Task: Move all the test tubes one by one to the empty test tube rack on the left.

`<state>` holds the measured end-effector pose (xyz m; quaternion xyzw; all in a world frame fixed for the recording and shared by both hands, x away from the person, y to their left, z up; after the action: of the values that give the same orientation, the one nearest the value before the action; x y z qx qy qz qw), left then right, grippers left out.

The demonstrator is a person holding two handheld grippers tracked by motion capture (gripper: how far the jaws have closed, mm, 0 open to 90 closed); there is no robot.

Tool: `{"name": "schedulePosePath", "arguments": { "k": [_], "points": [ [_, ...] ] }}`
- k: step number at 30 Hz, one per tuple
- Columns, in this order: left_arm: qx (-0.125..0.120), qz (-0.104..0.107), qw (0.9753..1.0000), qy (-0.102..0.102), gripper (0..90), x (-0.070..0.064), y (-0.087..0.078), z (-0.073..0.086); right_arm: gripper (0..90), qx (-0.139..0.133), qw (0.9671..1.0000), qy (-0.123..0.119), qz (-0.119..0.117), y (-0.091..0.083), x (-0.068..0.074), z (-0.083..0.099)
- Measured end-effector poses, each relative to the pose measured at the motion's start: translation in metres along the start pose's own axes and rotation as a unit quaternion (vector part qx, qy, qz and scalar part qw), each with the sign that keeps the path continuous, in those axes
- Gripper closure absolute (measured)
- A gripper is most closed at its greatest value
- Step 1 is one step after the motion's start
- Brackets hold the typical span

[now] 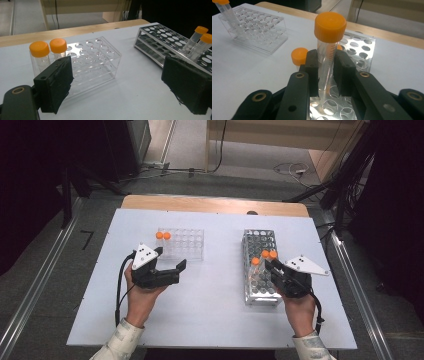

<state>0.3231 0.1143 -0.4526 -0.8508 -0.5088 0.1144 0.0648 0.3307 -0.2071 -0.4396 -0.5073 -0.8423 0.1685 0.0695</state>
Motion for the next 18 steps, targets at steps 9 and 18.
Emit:
{"name": "schedulePosePath", "arguments": {
  "k": [9,18],
  "points": [
    [-0.003,0.000,1.0000,-0.001,10.8,0.000,-0.001,-0.001,72.4,-0.025,0.9994,-0.005,-0.025,-0.029,0.006,-0.017],
    [-0.003,0.002,1.0000,-0.001,10.8,0.000,-0.002,-0.002,72.4,-0.030,0.9974,-0.019,-0.062,-0.036,0.032,-0.018]
  ]
}}
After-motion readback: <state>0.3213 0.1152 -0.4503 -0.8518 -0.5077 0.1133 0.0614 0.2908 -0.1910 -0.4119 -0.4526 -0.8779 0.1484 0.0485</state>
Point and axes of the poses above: each handheld gripper's, and its own axes: y roughly forward along the jaws, z roughly out of its underside, x roughly to its left, the point moved 7 cm from there along y, roughly forward along the jaws, and after that the axes turned 7 degrees about -x, right-handed, at the moved point
